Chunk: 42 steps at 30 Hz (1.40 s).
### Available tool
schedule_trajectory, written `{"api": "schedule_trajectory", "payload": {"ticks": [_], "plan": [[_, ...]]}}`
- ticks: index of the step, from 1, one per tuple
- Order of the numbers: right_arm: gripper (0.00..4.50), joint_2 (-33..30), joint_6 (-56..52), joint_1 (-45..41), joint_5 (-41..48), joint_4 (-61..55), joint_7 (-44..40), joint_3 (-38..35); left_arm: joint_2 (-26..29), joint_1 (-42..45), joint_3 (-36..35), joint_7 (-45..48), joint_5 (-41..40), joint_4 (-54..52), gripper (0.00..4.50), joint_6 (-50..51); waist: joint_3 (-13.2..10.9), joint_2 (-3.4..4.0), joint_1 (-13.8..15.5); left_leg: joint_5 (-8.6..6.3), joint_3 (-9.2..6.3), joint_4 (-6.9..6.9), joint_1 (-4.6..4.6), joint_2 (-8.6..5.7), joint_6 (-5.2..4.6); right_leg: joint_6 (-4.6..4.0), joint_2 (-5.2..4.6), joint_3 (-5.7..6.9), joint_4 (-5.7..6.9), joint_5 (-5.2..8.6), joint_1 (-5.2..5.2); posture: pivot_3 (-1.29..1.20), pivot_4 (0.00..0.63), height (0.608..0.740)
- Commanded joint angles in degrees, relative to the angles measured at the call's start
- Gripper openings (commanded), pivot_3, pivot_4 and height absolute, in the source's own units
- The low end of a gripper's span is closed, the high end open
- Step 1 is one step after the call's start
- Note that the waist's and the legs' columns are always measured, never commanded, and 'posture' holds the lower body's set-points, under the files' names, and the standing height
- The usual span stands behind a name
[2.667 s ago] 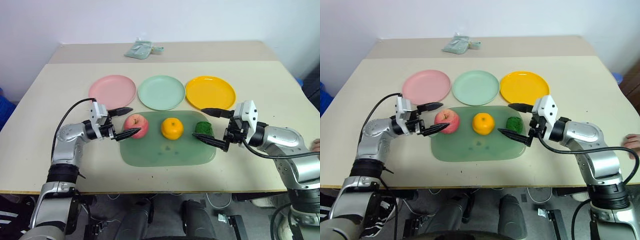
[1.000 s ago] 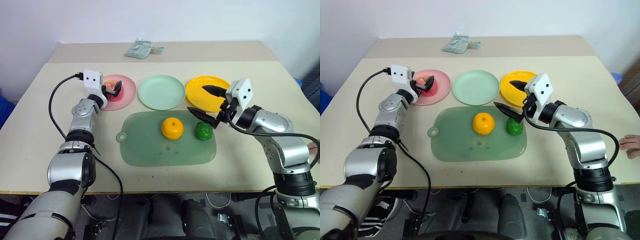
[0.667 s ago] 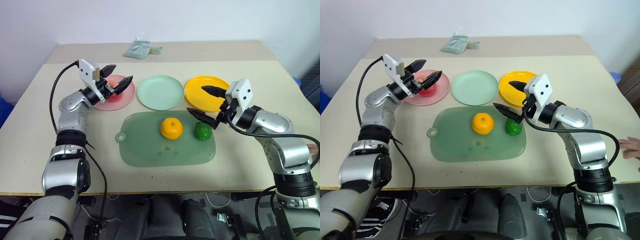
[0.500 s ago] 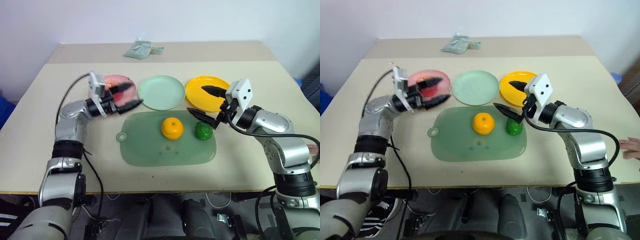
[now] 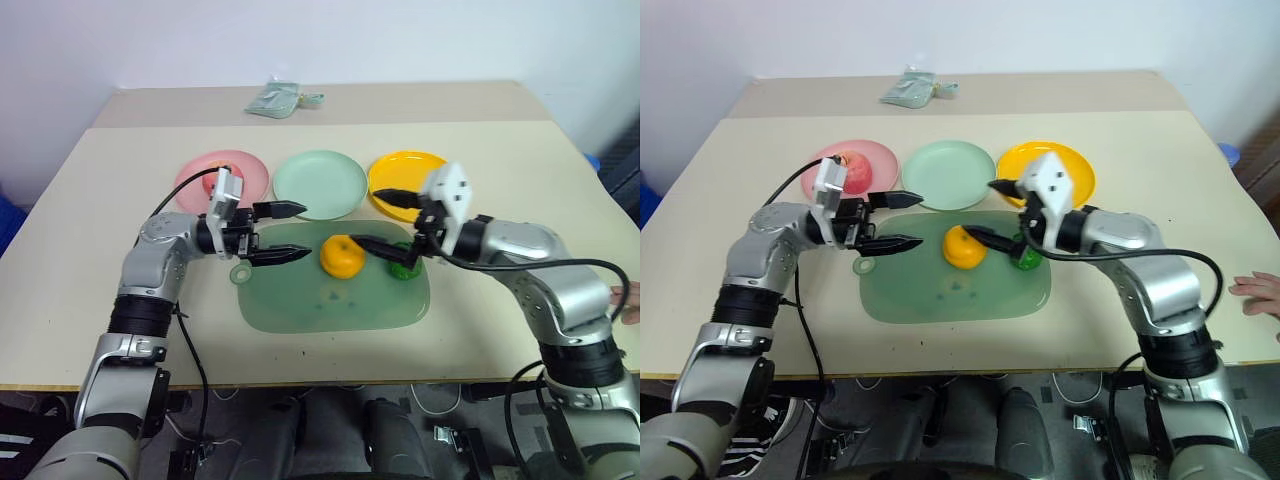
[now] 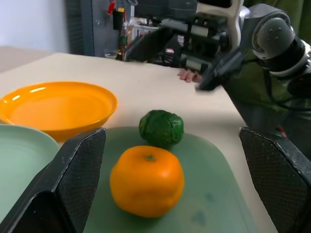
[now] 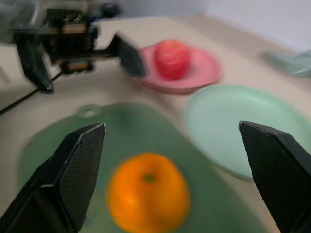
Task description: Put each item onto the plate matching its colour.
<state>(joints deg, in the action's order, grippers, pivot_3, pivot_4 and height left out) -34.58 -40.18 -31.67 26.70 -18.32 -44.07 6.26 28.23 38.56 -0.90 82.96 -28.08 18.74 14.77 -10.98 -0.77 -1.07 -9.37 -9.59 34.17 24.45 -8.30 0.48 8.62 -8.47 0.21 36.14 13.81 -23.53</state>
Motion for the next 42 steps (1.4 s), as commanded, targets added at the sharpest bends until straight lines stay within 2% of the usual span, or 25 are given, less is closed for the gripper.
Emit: {"api": "schedule_trajectory", "payload": {"ticks": [1,8,15,19,20,21,24,27,34,40,42], "plan": [[4.50,0.6,-3.9,-2.9,-0.9,0.4,0.9,2.2,2.1,-0.6,-0.9,0.5,0.1,-2.3,4.45,-1.0,0.0,0.00,0.3,0.00,0.00,-0.01,0.00,0.00,0.00,0.00,0.00,0.00,-0.01,0.00,0.00,0.00,0.150,0.740],[4.50,1.8,-9.1,-7.3,-4.7,6.5,1.4,8.1,4.6,-5.0,0.2,-1.3,1.3,-6.9,4.45,-0.1,0.0,0.00,0.2,0.00,-0.01,-0.02,0.02,-0.03,0.00,0.00,-0.03,0.00,-0.02,-0.01,-0.01,0.00,0.150,0.740],[4.50,1.8,-10.4,-8.2,-7.5,10.1,-0.1,10.9,4.5,-7.5,0.2,-3.1,1.0,-9.3,4.45,-0.3,0.0,0.00,0.2,-0.01,0.00,-0.03,0.02,-0.03,0.01,0.00,-0.02,0.00,-0.01,-0.01,-0.03,0.00,0.150,0.740],[3.25,1.7,-10.8,-7.6,-6.5,9.0,-2.2,10.3,4.2,-7.7,-0.1,-3.6,0.9,-9.0,4.50,-1.3,0.0,0.00,0.2,-0.01,0.00,-0.03,0.01,-0.03,0.01,0.00,-0.02,0.00,-0.01,-0.01,-0.02,0.00,0.150,0.740],[3.03,2.6,-11.0,-7.9,-5.1,8.5,-2.1,8.4,4.2,-7.7,-0.3,-3.6,0.7,-8.7,4.50,-1.3,0.0,0.00,0.2,-0.01,-0.01,-0.03,0.01,-0.03,0.01,0.00,-0.01,0.00,-0.01,-0.01,-0.02,0.00,0.150,0.740],[3.01,3.7,-10.7,-8.4,-3.8,8.2,-1.7,6.1,4.1,-7.6,-0.6,-3.7,0.4,-8.6,4.50,-1.4,0.0,0.00,0.2,-0.01,0.00,-0.03,0.01,-0.03,0.01,0.00,-0.02,0.00,-0.01,-0.01,-0.03,0.00,0.150,0.740],[3.01,8.3,-10.2,-11.5,0.4,10.0,2.1,-2.3,3.3,-6.7,-1.7,-5.2,0.1,-7.5,4.50,-2.1,0.0,0.01,0.0,-0.01,-0.01,-0.04,0.01,-0.02,0.01,0.00,-0.01,0.00,0.00,-0.01,-0.03,0.00,0.150,0.740],[3.01,10.7,-4.2,-16.3,-3.1,19.2,10.5,-9.0,0.4,-4.1,-2.3,-9.9,1.9,-4.3,4.50,-5.0,0.0,0.03,0.3,0.03,-0.01,-0.03,0.01,-0.02,0.05,-0.03,0.00,-0.01,0.01,-0.05,-0.04,0.00,0.150,0.740],[3.01,8.9,7.8,-19.6,-16.5,35.9,21.5,-7.5,-3.8,-1.5,-1.3,-18.4,6.9,-0.2,4.50,-12.7,0.0,-0.03,0.3,0.04,-0.01,-0.08,0.03,-0.09,0.04,-0.06,-0.04,0.02,0.00,-0.08,-0.05,0.00,0.150,0.740],[3.01,8.7,8.6,-19.0,-19.9,43.2,20.1,-5.7,-3.7,-1.9,-1.0,-18.7,6.8,-0.8,4.50,-12.9,0.0,0.03,-1.2,0.07,0.03,-0.21,0.02,-0.05,0.06,-0.07,0.00,-0.03,0.06,-0.08,-0.14,0.00,0.150,0.740],[4.03,9.0,8.4,-18.5,-19.5,43.1,18.8,-5.8,-3.6,-2.1,-1.0,-18.6,6.7,-1.1,4.50,-13.0,0.0,0.03,-1.5,0.07,0.04,-0.16,0.02,-0.05,0.06,-0.07,-0.01,-0.03,0.07,-0.09,-0.12,0.00,0.150,0.740]]}}
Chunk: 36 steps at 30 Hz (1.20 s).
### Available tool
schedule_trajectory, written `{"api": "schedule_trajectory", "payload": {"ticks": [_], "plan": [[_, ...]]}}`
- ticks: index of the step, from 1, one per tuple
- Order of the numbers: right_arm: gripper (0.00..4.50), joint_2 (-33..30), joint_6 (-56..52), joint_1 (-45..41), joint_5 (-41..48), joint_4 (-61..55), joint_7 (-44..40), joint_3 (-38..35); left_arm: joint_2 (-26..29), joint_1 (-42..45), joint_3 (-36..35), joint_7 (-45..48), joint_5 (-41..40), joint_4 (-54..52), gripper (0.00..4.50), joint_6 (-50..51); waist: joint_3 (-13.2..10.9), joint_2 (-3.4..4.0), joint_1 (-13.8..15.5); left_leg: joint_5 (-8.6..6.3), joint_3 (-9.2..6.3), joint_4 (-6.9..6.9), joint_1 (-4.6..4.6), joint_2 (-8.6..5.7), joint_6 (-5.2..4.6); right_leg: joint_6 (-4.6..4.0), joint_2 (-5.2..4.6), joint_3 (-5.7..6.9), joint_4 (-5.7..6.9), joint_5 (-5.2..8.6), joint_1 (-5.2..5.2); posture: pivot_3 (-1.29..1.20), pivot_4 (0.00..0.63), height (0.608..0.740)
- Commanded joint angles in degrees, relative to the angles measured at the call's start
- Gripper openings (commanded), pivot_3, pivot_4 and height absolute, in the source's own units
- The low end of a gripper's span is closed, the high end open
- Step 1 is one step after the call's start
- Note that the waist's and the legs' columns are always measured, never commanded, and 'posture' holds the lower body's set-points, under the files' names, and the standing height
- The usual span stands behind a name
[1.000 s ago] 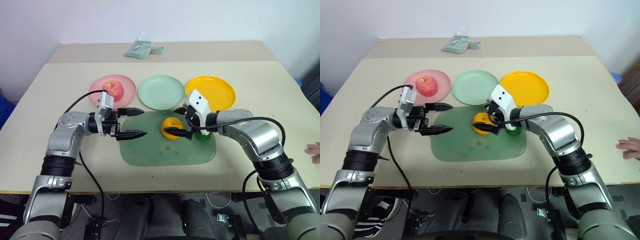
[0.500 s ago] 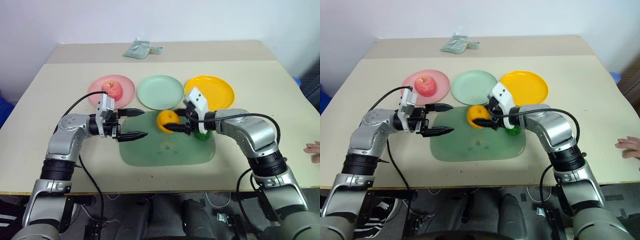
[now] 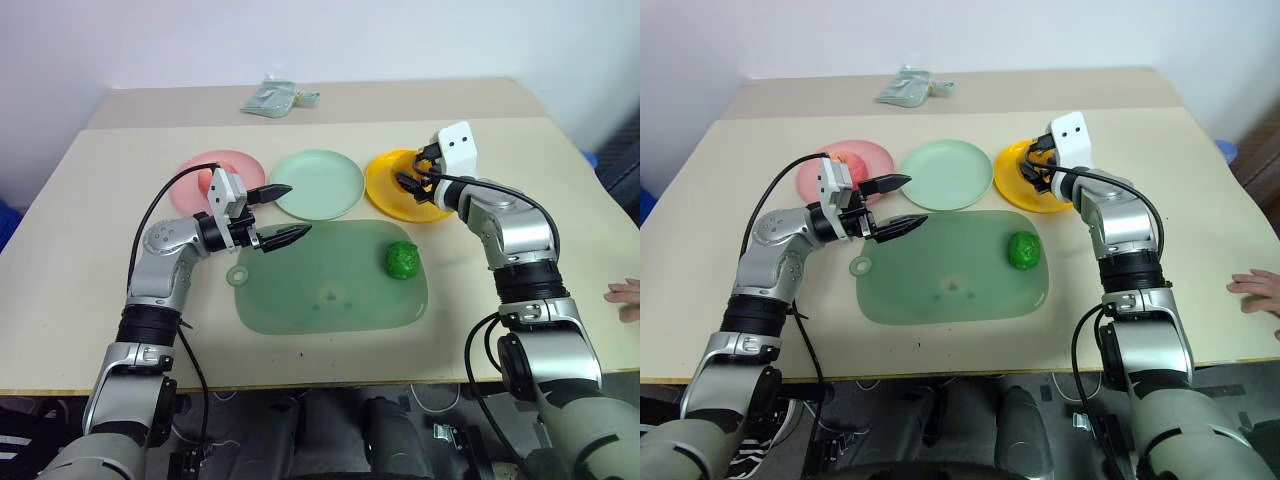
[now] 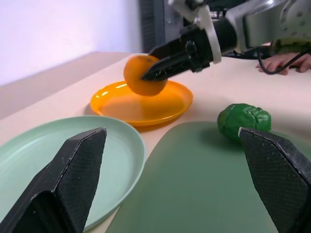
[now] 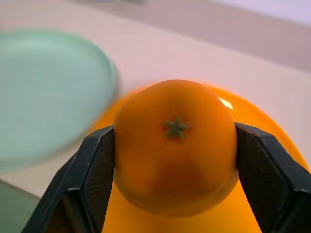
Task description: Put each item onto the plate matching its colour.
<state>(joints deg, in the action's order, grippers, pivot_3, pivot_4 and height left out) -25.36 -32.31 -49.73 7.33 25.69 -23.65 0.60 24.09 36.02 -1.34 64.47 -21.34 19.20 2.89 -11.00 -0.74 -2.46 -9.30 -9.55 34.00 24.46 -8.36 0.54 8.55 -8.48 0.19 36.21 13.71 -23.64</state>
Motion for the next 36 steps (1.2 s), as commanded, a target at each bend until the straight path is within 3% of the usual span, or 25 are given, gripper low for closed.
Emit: {"api": "schedule_trajectory", "payload": {"ticks": [1,6,11,17,20,24,36], "plan": [[4.40,-0.2,0.6,-0.2,-0.1,-1.3,-2.2,0.0,0.5,0.3,-0.6,-0.2,-0.1,-1.7,4.50,-1.1,0.0,0.00,-0.2,0.00,0.00,0.01,0.00,0.00,0.00,-0.01,0.00,0.00,0.00,-0.01,0.00,0.00,0.150,0.740],[4.46,-0.8,4.6,0.7,-0.9,-4.4,-3.4,0.0,0.9,-0.2,-0.5,0.4,-0.5,-2.5,4.50,-0.7,0.0,0.00,-0.1,0.01,-0.01,0.01,-0.01,0.01,0.01,-0.01,0.02,0.00,0.01,-0.01,0.00,0.00,0.150,0.740],[4.46,-1.8,4.0,4.9,9.1,-17.3,-12.7,-5.1,2.4,-2.6,-0.9,5.5,-5.4,-7.0,4.50,4.2,0.0,0.01,0.0,0.01,-0.02,0.00,0.00,0.01,0.01,-0.01,0.02,0.00,0.01,-0.01,0.00,0.00,0.150,0.740],[4.46,-11.0,-4.5,16.4,21.2,-36.9,-27.6,-6.0,4.8,-4.4,-1.2,10.3,-9.9,-10.4,4.50,9.6,0.0,0.01,0.5,-0.01,-0.07,0.08,-0.01,0.00,-0.01,0.01,0.02,0.01,-0.03,0.01,0.09,0.00,0.150,0.740],[4.46,-17.1,-6.7,21.3,19.8,-41.5,-30.1,-3.4,6.2,-5.0,-1.0,12.6,-10.4,-10.8,4.50,11.1,0.0,0.00,0.5,-0.03,-0.05,0.10,-0.01,0.01,0.00,0.02,0.00,0.01,-0.04,0.03,0.11,0.00,0.150,0.740],[4.46,-20.5,-7.5,24.2,17.6,-42.0,-29.8,-1.1,7.8,-5.3,-0.4,14.2,-9.1,-9.6,4.50,10.4,0.0,0.01,0.1,-0.06,0.01,0.09,-0.02,0.08,0.06,0.00,0.00,0.01,-0.07,0.05,0.09,0.00,0.150,0.740],[4.46,-20.6,-2.1,25.7,9.9,-35.0,-29.6,4.6,8.4,-5.7,-0.4,16.0,-8.7,-8.3,4.50,9.3,0.0,0.01,1.5,-0.06,0.04,0.07,0.00,0.08,0.03,-0.01,-0.01,0.00,-0.12,0.05,0.07,0.00,0.150,0.740]]}}
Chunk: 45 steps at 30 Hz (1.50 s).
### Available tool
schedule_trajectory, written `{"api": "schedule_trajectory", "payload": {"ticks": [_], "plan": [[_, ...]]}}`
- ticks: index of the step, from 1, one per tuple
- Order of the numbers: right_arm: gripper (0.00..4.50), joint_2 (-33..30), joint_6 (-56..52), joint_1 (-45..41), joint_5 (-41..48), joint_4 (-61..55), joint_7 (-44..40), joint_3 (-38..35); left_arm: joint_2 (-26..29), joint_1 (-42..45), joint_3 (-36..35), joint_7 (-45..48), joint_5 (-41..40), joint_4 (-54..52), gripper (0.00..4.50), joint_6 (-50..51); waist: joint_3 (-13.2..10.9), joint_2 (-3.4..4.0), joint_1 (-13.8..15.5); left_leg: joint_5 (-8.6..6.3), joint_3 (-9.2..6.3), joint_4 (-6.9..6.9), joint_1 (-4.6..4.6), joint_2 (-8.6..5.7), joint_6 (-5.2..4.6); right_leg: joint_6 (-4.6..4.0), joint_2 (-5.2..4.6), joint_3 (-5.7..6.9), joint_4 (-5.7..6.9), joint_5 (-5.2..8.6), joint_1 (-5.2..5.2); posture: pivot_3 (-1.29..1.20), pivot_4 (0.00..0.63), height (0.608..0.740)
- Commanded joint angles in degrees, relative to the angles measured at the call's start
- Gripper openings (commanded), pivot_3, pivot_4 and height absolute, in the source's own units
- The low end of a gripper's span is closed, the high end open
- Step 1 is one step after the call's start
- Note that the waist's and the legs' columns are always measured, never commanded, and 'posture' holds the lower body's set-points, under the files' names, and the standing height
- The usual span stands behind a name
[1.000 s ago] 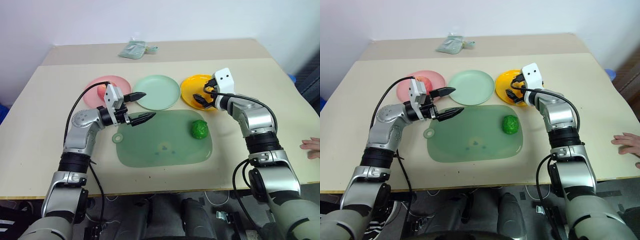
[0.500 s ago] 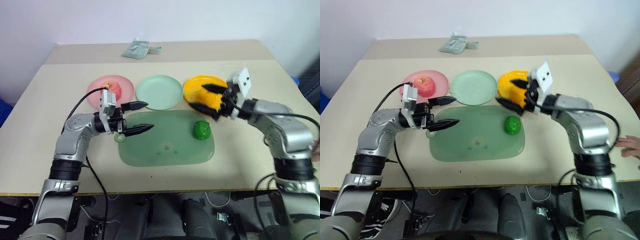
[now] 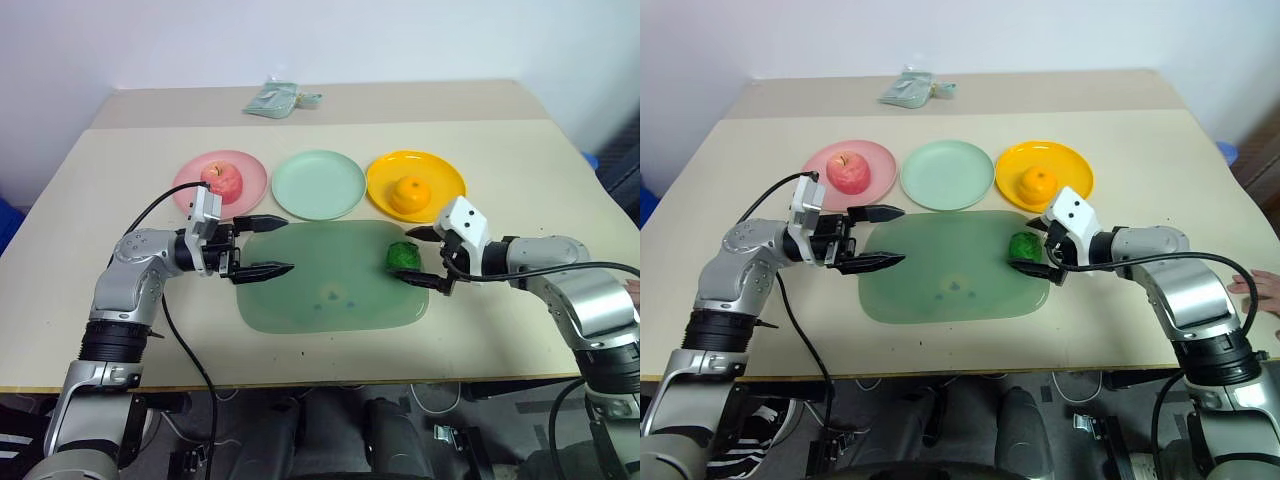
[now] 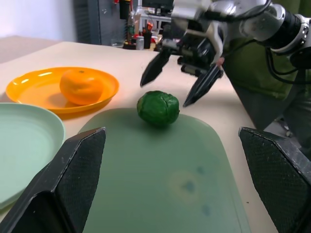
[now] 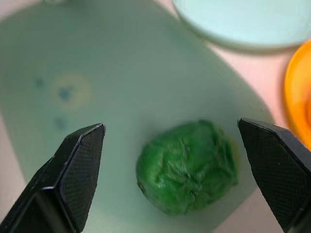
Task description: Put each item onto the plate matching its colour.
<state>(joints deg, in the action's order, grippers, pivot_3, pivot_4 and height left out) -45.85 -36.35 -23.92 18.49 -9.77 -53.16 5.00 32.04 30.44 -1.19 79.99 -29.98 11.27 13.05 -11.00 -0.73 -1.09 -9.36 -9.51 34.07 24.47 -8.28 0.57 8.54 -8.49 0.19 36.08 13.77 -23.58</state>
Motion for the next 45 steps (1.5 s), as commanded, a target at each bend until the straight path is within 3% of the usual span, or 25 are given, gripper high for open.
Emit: {"api": "schedule_trajectory", "payload": {"ticks": [1,5,8,14,18,23,29,32,34,36,40,45], "plan": [[4.46,0.1,2.3,-0.1,-1.6,0.9,0.0,0.3,0.4,-0.2,-0.6,0.4,0.0,-0.4,4.50,-0.9,0.0,0.00,0.3,0.00,0.00,0.00,0.00,0.00,0.00,0.00,0.00,0.00,0.00,0.00,0.00,0.00,0.150,0.740],[4.46,0.7,2.6,-0.8,-2.8,2.6,0.7,0.6,0.4,-0.5,-0.8,0.3,0.0,-0.5,4.50,-1.1,0.0,0.00,0.4,0.00,-0.01,0.00,0.00,0.00,0.01,0.01,0.00,0.00,0.00,0.00,0.02,0.00,0.150,0.740],[3.71,1.5,1.7,-1.0,-0.4,1.1,-0.1,-1.0,0.3,-0.6,-1.0,0.0,0.1,-0.3,4.50,-1.6,0.0,0.00,0.4,-0.01,-0.01,0.00,0.00,0.00,0.02,0.00,0.00,0.00,0.00,0.00,0.01,0.00,0.150,0.740],[3.71,2.7,2.1,-2.2,0.9,0.8,0.0,-2.2,0.0,-0.4,-1.3,-0.6,0.5,0.4,4.50,-2.5,0.0,0.00,0.4,0.00,-0.01,0.00,0.00,0.00,0.00,0.00,0.00,0.00,0.00,0.00,0.01,0.00,0.150,0.740],[3.71,8.7,1.7,-8.6,3.9,1.7,3.3,-4.2,-1.7,0.6,-2.8,-5.4,1.6,1.9,4.50,-5.2,0.0,0.00,0.0,0.00,-0.01,0.00,-0.01,0.01,0.01,0.01,0.01,-0.01,0.01,-0.01,0.00,0.00,0.150,0.740],[3.71,19.3,10.4,-21.2,-6.3,16.3,12.3,2.4,-4.3,3.4,-4.2,-18.4,6.9,6.4,4.50,-8.9,0.0,-0.01,0.0,0.03,-0.02,0.01,-0.02,0.04,0.01,-0.01,0.07,-0.01,0.02,-0.03,-0.01,0.00,0.150,0.740],[3.71,35.8,25.2,-34.8,-15.6,46.6,24.3,5.8,-8.4,3.6,-5.5,-33.7,9.6,5.2,4.50,-4.9,0.0,-0.02,-0.2,0.08,-0.09,-0.11,-0.03,-0.01,0.05,-0.05,0.13,-0.01,0.10,-0.08,-0.07,0.00,0.150,0.740],[3.71,39.0,31.9,-38.3,-18.5,58.2,25.9,6.6,-8.9,3.0,-5.0,-37.3,11.5,4.0,4.50,-5.6,0.0,-0.01,-0.1,0.13,-0.18,-0.18,-0.01,0.02,0.15,-0.08,0.25,-0.01,0.11,-0.09,-0.10,0.00,0.150,0.740],[4.30,39.7,34.4,-39.9,-20.7,64.4,27.7,7.3,-8.8,1.7,-5.0,-37.6,11.2,2.3,4.50,-5.3,0.0,-0.01,-0.1,0.13,-0.23,-0.18,-0.01,0.02,0.14,-0.11,0.28,-0.02,0.10,-0.11,-0.08,0.00,0.150,0.740],[4.45,39.7,36.4,-40.7,-22.4,67.6,29.1,7.6,-8.6,0.7,-5.3,-37.7,10.7,1.2,4.50,-5.2,0.0,-0.01,-0.1,0.15,-0.23,-0.17,-0.02,0.03,0.18,-0.15,0.31,-0.03,0.12,-0.14,-0.08,0.00,0.150,0.740],[4.45,39.2,40.9,-40.3,-15.8,63.4,26.3,0.2,-7.4,-0.6,-7.0,-35.5,8.9,1.2,4.50,-6.3,0.0,0.04,-1.0,0.23,-0.23,-0.21,-0.03,0.36,0.34,-0.36,0.69,-0.10,0.11,-0.27,-0.17,0.00,0.150,0.740],[4.45,35.9,32.7,-29.8,-3.5,40.7,11.7,-4.7,-5.4,-2.3,-6.2,-26.3,4.4,-2.4,4.50,-5.7,0.0,0.04,-1.6,0.25,-0.21,-0.31,-0.03,0.60,0.45,-0.43,0.85,-0.10,0.11,-0.30,-0.23,0.00,0.150,0.740]]}}
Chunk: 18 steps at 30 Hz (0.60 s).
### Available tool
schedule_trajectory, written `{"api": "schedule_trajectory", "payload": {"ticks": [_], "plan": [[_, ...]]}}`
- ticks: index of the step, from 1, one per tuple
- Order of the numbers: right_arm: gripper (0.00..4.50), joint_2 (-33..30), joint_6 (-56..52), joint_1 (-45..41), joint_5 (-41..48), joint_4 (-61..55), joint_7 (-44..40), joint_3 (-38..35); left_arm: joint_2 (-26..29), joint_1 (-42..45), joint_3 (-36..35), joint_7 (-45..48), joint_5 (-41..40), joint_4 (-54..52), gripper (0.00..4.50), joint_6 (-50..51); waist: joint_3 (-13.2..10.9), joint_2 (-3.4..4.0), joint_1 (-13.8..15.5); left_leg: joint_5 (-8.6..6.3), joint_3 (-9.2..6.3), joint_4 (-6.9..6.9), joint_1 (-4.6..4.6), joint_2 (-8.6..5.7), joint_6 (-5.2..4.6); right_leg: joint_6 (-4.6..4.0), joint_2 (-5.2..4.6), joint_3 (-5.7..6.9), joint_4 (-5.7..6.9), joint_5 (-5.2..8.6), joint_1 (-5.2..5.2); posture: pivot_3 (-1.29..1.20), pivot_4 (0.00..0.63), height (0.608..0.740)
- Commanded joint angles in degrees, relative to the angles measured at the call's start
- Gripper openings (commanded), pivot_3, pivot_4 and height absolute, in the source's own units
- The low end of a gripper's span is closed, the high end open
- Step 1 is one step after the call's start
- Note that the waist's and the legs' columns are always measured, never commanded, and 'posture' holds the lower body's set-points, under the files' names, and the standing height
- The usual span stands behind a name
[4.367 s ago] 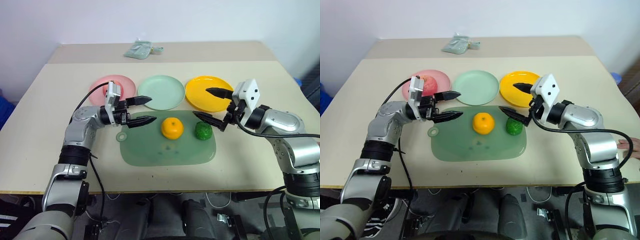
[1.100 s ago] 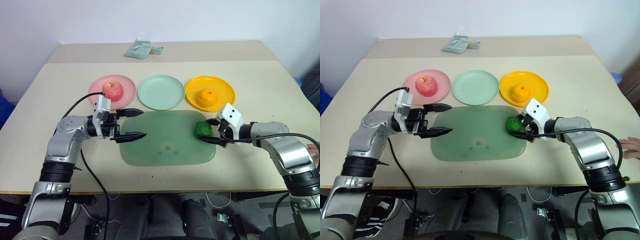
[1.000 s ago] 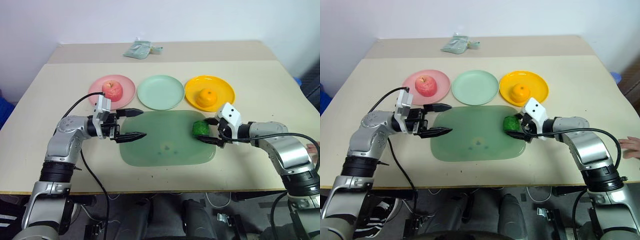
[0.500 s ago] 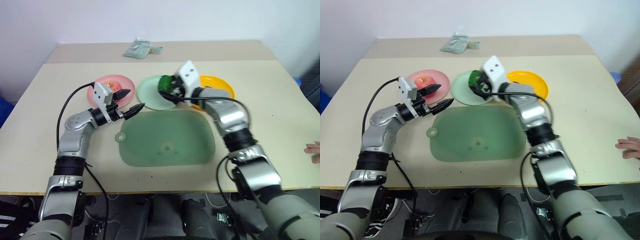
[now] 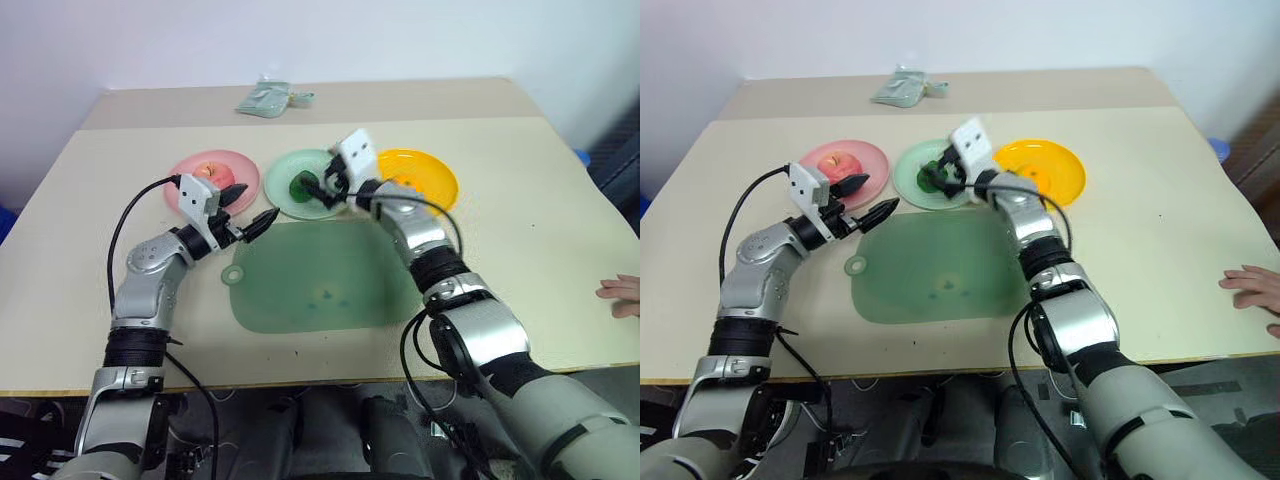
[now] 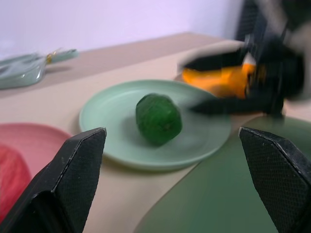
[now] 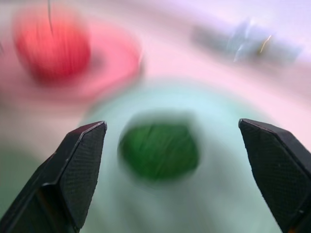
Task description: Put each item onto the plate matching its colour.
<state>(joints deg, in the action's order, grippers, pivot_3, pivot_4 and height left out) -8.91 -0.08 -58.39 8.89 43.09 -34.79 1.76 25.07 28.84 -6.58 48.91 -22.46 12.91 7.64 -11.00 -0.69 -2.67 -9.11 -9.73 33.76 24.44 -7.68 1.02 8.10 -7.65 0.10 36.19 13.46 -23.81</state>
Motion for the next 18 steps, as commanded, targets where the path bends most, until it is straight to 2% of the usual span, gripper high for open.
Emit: {"api": "schedule_trajectory", "payload": {"ticks": [1,4,7,10,14,18], "plan": [[4.45,-2.4,-4.6,8.3,8.1,-18.6,-9.0,-1.5,2.4,-1.5,-0.1,7.5,-3.8,-5.1,4.50,-0.3,0.0,0.01,0.0,-0.02,0.01,0.01,-0.01,0.02,0.02,0.00,0.01,0.00,0.00,0.00,0.00,0.00,0.150,0.740],[4.45,-6.5,-6.6,17.3,11.2,-33.6,-13.0,-1.5,4.2,-2.7,0.4,14.6,-6.4,-6.1,4.50,0.3,0.0,0.05,0.1,-0.06,0.07,-0.01,-0.01,0.05,0.01,-0.02,0.03,-0.03,0.00,0.01,-0.02,0.00,0.150,0.740],[4.45,-13.2,-12.5,27.4,15.3,-47.3,-17.6,-1.6,5.7,-3.1,0.3,19.9,-8.2,-5.6,4.50,0.7,0.0,0.06,0.2,-0.06,0.13,0.01,0.01,0.07,0.02,-0.03,0.02,-0.08,0.00,0.00,-0.07,0.00,0.150,0.740],[4.45,-19.3,-16.1,35.5,18.1,-56.3,-20.5,-2.5,7.6,-2.4,1.2,23.6,-7.3,-3.6,4.50,0.7,0.0,0.03,0.4,-0.08,0.14,0.01,0.00,0.12,0.02,-0.04,0.03,-0.10,-0.03,0.02,-0.04,0.00,0.150,0.740],[4.45,-27.9,-14.9,45.2,17.0,-61.3,-23.4,-6.1,10.1,-0.9,2.8,28.4,-6.1,-0.8,4.50,0.1,0.0,0.04,0.6,-0.09,0.28,0.02,0.00,0.21,0.02,-0.21,0.01,-0.11,-0.10,0.12,-0.03,0.00,0.150,0.740],[4.45,-32.0,-15.9,50.6,19.3,-63.0,-23.9,-11.0,9.6,1.2,1.8,29.9,-7.1,1.5,4.50,-0.1,0.0,0.03,0.9,-0.11,0.32,0.05,0.01,0.24,0.00,-0.28,0.00,-0.10,-0.14,0.16,0.00,0.00,0.150,0.740]]}}
